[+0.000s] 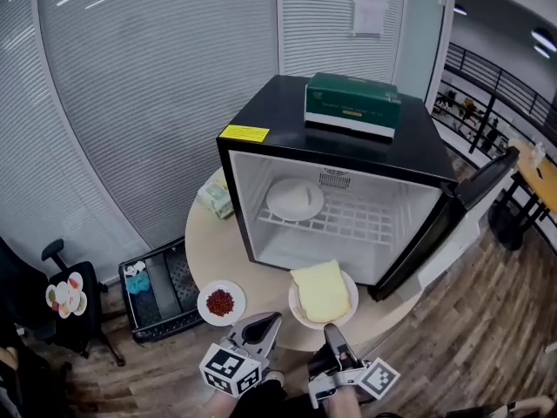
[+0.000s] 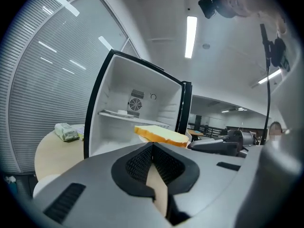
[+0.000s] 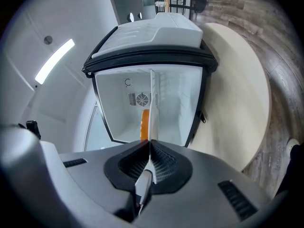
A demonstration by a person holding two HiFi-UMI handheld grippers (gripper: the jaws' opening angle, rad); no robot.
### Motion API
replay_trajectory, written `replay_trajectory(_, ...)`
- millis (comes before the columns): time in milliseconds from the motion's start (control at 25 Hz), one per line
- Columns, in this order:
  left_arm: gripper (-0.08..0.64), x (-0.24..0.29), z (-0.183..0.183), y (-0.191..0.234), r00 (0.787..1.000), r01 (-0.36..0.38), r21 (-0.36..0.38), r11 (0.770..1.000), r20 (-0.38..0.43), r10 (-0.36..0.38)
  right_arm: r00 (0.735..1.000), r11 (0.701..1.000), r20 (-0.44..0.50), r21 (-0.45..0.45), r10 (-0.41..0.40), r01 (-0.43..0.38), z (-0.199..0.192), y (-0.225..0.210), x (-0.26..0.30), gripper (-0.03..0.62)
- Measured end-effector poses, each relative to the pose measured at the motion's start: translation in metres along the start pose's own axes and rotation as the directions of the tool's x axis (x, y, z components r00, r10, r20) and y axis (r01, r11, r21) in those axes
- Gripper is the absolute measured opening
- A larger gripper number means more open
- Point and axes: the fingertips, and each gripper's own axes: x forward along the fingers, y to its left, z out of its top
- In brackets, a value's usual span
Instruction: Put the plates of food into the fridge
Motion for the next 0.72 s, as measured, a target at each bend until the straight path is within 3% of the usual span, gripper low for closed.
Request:
replay_trajectory(280,0.005,0.031,0.020,-0.002,0.998,0.069,0.017,0.997,0.010,-0.069,0.998,1.000,0.055,-0.017,0.005,-0.004,0.032,0.018,0.012,0.015)
replay_trajectory(720,0.005,0.105,0.072,0.006,0.980,0.195,0.021,0.980,0.041,-0.196,0.991,0.998,0.124,-0.049,0.046,-0.040,0.098,0.054,0.080,0.015)
